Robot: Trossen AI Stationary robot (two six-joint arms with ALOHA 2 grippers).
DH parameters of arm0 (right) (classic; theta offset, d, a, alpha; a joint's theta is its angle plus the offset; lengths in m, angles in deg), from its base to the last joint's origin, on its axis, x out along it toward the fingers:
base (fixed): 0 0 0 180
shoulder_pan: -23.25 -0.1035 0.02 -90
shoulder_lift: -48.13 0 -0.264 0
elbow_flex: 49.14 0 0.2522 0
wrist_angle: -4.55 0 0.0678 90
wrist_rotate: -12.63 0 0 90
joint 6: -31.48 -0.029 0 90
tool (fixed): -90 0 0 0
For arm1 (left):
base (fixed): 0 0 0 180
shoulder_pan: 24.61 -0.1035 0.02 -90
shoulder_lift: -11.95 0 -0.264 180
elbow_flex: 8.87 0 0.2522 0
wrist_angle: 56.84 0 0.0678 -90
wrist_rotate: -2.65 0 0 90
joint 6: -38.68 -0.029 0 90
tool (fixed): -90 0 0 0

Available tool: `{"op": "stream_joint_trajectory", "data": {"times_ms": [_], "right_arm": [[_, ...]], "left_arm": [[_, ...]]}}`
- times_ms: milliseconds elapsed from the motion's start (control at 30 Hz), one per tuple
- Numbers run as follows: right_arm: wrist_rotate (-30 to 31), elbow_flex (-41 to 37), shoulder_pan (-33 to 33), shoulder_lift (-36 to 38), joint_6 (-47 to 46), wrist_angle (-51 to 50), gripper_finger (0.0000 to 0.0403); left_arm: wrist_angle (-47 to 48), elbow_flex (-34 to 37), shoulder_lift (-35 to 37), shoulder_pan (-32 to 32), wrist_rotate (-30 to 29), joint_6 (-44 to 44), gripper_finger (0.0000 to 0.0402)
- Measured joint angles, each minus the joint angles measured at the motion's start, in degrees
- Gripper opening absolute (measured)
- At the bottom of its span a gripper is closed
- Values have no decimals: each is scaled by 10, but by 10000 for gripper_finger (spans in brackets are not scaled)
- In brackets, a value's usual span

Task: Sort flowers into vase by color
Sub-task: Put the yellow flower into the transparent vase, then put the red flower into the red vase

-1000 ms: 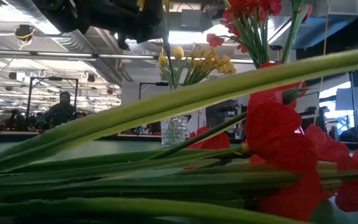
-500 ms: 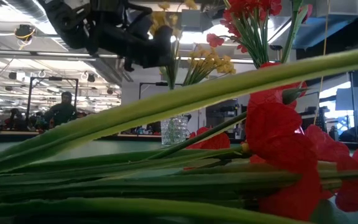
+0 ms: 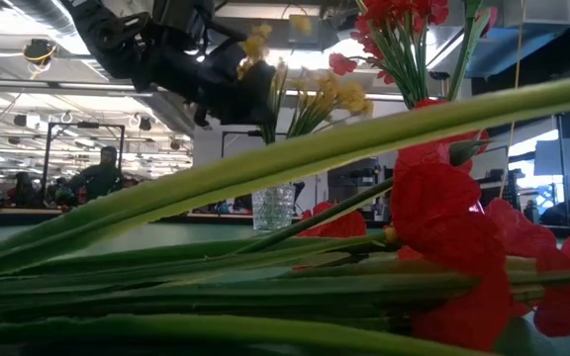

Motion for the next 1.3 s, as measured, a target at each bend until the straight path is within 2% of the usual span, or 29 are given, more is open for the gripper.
{"op": "stream_joint_trajectory", "data": {"times_ms": [167, 300, 467, 767, 933, 1067, 1200, 1300], "right_arm": [[0, 0, 0, 0, -7, 0, 369], [0, 0, 0, 0, -8, 1, 369], [0, 0, 0, 0, -8, 2, 369], [0, 0, 0, 0, -9, 1, 369], [0, 0, 0, 0, -9, 1, 369], [0, 0, 0, 0, -9, 1, 369], [0, 0, 0, 0, -9, 1, 369], [0, 0, 0, 0, -9, 1, 369]], "left_arm": [[44, -8, 0, 11, -5, 14, 134], [76, -30, 5, 28, -45, 9, 181], [181, -83, 21, 53, -97, -5, 220], [445, -206, 26, 106, -122, 55, 228], [571, -256, 26, 132, -164, 84, 228], [698, -296, 26, 145, -165, 160, 228], [847, -337, 26, 170, -118, 269, 228], [898, -356, 27, 209, -38, 313, 223]]}}
